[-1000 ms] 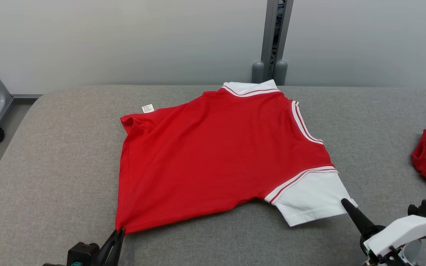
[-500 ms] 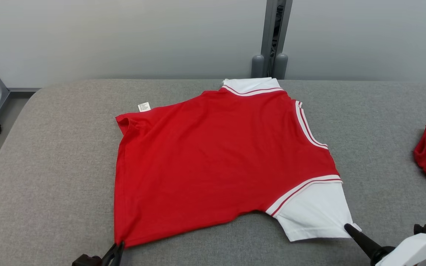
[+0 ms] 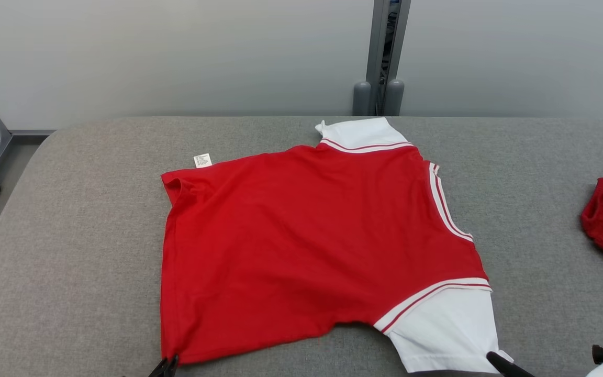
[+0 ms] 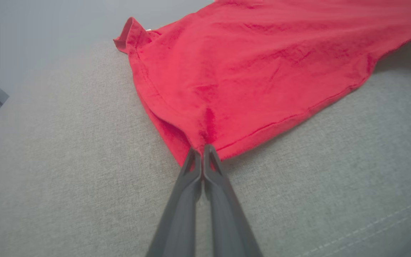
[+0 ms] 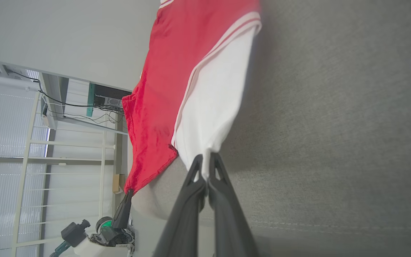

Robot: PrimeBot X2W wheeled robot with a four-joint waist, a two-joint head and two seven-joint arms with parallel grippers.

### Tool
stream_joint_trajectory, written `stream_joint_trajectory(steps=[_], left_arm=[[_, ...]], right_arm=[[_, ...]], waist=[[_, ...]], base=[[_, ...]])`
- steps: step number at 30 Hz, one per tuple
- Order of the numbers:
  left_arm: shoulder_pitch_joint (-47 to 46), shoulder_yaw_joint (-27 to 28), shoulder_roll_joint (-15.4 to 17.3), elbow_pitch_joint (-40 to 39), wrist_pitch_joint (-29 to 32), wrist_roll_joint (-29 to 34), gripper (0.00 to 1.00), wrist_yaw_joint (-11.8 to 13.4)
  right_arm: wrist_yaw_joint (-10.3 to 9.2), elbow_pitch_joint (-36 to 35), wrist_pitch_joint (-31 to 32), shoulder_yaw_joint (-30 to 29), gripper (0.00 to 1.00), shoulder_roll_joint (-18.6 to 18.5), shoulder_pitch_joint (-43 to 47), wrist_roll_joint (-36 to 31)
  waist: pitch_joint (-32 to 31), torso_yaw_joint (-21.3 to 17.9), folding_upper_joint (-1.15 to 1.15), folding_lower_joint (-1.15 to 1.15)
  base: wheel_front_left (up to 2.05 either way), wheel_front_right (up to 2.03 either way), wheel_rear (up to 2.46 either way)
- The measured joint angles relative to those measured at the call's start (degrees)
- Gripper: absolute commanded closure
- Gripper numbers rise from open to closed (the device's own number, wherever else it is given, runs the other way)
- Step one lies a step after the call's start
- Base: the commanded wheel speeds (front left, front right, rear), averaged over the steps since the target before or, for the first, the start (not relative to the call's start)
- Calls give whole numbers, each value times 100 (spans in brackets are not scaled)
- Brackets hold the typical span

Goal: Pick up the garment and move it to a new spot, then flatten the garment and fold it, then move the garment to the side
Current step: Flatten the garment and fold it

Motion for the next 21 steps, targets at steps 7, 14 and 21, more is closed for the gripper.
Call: stream_joint_trajectory(steps=[7, 14, 21], left_arm=[[195, 169, 35, -270, 0, -36, 100, 65], [304, 246, 96, -392, 0, -81, 100, 45], [542, 75, 338, -615, 0, -177, 100, -58]], right_arm=[[0, -282, 56, -54, 100, 1, 255, 194], [0, -379, 135, -53, 100, 1, 360, 211], [0, -581, 305, -127, 100, 1, 482, 209]], waist=[[-107, 16, 0, 0], [-178, 36, 0, 0], [-201, 64, 0, 0]], base=[[0, 0, 0], [0, 0, 0], [0, 0, 0]])
